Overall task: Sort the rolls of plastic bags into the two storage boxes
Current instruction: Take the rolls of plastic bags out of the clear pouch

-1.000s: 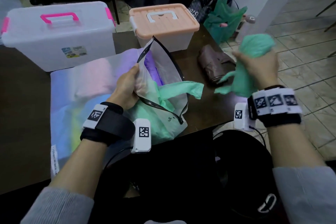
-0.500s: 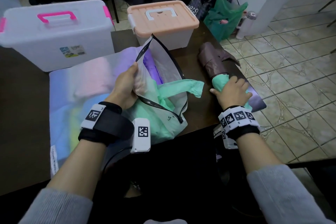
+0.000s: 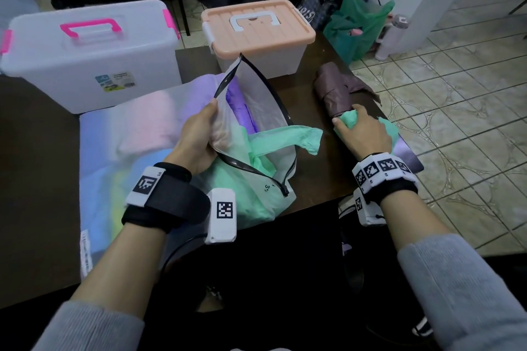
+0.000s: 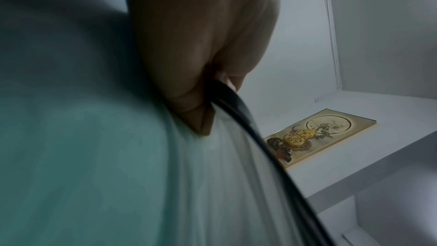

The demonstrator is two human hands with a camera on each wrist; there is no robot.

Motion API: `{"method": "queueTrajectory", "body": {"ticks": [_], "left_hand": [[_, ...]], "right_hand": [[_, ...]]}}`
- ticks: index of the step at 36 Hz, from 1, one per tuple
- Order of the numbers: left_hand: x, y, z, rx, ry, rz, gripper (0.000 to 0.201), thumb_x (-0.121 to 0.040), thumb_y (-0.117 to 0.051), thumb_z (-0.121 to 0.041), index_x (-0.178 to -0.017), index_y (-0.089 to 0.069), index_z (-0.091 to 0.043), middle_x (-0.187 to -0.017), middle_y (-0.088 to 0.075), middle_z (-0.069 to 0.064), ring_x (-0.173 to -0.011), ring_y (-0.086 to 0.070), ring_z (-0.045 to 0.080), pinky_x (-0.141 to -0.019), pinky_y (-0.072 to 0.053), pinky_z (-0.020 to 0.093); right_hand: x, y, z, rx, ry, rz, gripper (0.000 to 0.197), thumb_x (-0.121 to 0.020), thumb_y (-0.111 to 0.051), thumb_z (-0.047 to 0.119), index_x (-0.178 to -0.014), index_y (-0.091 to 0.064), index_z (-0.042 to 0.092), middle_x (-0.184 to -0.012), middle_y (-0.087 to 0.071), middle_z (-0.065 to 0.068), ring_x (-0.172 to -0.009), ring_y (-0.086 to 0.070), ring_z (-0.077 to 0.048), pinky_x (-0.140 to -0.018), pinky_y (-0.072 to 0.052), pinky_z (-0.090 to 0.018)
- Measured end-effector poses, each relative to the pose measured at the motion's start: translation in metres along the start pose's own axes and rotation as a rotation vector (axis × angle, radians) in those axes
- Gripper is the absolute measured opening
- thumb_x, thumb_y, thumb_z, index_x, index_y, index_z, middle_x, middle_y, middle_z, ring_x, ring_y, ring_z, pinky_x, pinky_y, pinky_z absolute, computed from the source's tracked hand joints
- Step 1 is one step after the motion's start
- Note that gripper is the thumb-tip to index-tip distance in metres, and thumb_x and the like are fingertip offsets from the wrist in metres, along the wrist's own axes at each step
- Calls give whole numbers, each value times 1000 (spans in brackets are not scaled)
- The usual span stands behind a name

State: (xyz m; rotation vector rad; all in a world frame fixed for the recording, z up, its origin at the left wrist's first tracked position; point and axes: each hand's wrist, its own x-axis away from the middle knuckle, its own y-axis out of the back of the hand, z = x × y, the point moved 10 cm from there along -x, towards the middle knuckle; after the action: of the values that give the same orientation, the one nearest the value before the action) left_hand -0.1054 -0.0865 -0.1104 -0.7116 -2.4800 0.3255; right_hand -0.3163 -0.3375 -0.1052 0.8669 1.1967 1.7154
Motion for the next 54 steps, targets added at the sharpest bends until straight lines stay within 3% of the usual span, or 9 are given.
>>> {"method": "queueTrajectory", "body": {"ticks": [7, 19, 25, 31, 37, 39, 42, 48, 54], "left_hand": [[0, 1, -1, -29, -1, 11, 25, -99, -45, -30, -87, -60, -15, -79, -56, 0, -65, -53, 13, -60, -42, 26], [-2, 13, -30, -124, -129, -98, 25, -98, -47, -29, -76, -53, -17, -52, -54, -9, -53, -51, 9, -52, -42, 21], [-2, 25, -32, -115, -133, -183, 30, -97, -48, -30, -69, -41, -21, -62, -34, -3, -50, -34, 11, -45, -27, 22], [0, 29, -27, -139, -90, -160, 27, -94, -50, -42, -81, -52, -19, -86, -46, 8, -76, -45, 21, -68, -39, 33], [-3, 28, -25, -186, -97, -153, 35, -95, -48, -45, -83, -53, -12, -82, -49, 12, -76, -47, 23, -69, -40, 34], [-5, 30, -23, -184, -88, -166, 35, -95, -48, -44, -81, -52, -13, -77, -48, 8, -72, -46, 21, -64, -39, 30], [-6, 30, -22, -178, -84, -167, 34, -95, -49, -44, -79, -51, -14, -73, -47, 5, -69, -46, 20, -63, -38, 29], [-6, 29, -20, -172, -61, -158, 36, -96, -47, -45, -90, -56, -11, -88, -50, 10, -82, -48, 21, -72, -40, 31], [-4, 34, -22, -172, -62, -185, 37, -96, -47, -46, -84, -55, -12, -89, -52, 11, -82, -51, 22, -75, -45, 34]], "right_hand": [[4, 4, 4, -9, 10, 14, 75, -85, -47, 63, -143, -31, 18, -137, -46, -15, -129, -38, -36, -100, -34, -50], [25, 72, 79, -330, 256, -250, 44, -97, -39, 39, -118, -61, 7, -115, -62, -11, -108, -53, -26, -94, -38, -37], [49, 3, 164, -862, 157, 410, 28, -101, -40, 28, -96, -61, 9, -77, -58, -2, -67, -53, -13, -63, -45, -22], [60, -59, 192, -613, 75, 673, 51, -100, -38, 40, -127, -48, -3, -124, -58, -20, -100, -59, -33, -80, -51, -37], [58, -73, 201, -481, 92, 687, 46, -92, -54, 40, -114, -56, -1, -79, -55, -6, -64, -52, -18, -54, -39, -23], [60, -73, 206, -389, 150, 651, 33, -86, -60, 35, -93, -58, 2, -87, -60, -13, -74, -58, -25, -62, -43, -25], [55, -74, 211, -263, 218, 549, 48, -82, -62, 43, -103, -61, -1, -112, -60, -21, -103, -58, -33, -82, -45, -34], [53, -68, 211, -283, 241, 584, 33, -85, -64, 31, -68, -48, 9, -81, -54, -8, -75, -52, -24, -64, -39, -28], [47, -55, 206, -301, 204, 559, 41, -71, -76, 39, -84, -56, 6, -76, -56, -4, -66, -52, -18, -47, -33, -25]]}}
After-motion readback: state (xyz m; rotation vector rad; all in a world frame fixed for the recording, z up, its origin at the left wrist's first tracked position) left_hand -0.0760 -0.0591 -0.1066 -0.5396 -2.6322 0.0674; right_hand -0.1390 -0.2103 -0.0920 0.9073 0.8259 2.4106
